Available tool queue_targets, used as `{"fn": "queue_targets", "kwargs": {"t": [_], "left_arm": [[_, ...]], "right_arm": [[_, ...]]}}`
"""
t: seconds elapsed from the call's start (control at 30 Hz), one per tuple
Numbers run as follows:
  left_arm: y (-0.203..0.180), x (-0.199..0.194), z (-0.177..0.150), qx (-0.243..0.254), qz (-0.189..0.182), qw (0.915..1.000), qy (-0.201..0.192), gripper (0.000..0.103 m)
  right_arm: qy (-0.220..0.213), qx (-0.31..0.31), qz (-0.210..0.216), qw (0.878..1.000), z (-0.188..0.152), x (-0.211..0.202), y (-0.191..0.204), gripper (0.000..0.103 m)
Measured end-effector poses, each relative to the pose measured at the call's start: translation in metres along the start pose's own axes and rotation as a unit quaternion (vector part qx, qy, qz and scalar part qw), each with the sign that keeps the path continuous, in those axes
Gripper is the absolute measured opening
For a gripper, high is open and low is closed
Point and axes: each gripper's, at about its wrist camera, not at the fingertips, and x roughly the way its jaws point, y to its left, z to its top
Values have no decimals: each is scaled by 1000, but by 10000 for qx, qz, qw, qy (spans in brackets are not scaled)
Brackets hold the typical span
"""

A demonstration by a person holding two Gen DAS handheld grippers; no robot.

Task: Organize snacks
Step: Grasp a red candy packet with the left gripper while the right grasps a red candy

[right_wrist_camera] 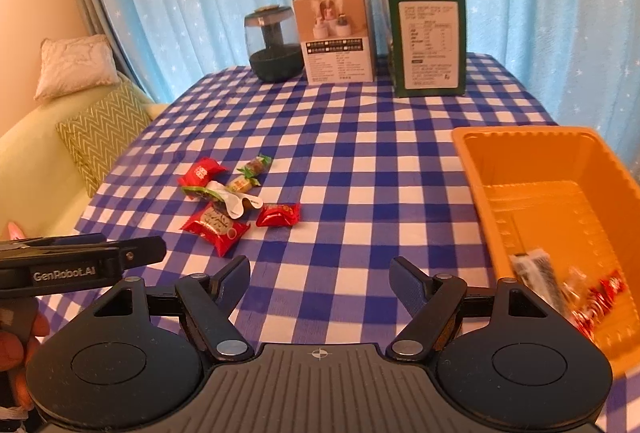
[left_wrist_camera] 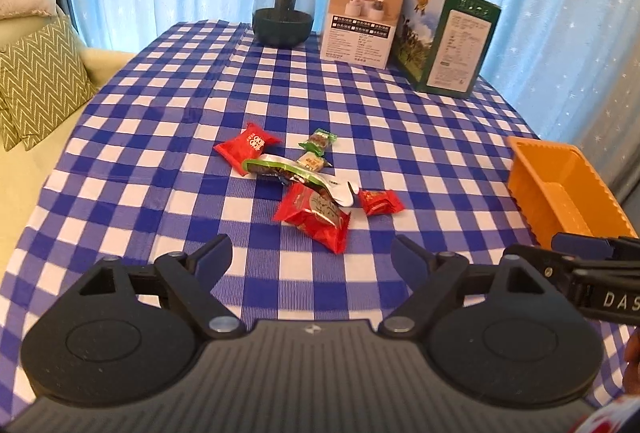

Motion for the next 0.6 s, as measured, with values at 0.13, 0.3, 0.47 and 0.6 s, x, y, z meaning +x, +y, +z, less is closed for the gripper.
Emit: {"fn": "queue_targets", "kwargs": {"t": [0.13, 0.3, 0.47, 0.6], "left_arm": [[3, 25, 6, -54, 0, 10000, 35, 81], [7, 54, 9, -122, -12, 9998, 148, 77], [14, 80, 7, -317, -154, 9991, 255, 67], [16, 92, 6, -362, -249, 9986, 299, 51]], "right_arm": [[46, -139, -18, 9999, 6, 25, -3, 77], [120, -233, -39, 9996, 10, 51, -6, 77], [196, -277, -31, 9994, 12, 71, -9, 77], [244, -289, -28, 9993, 13, 83, -10, 77]]}}
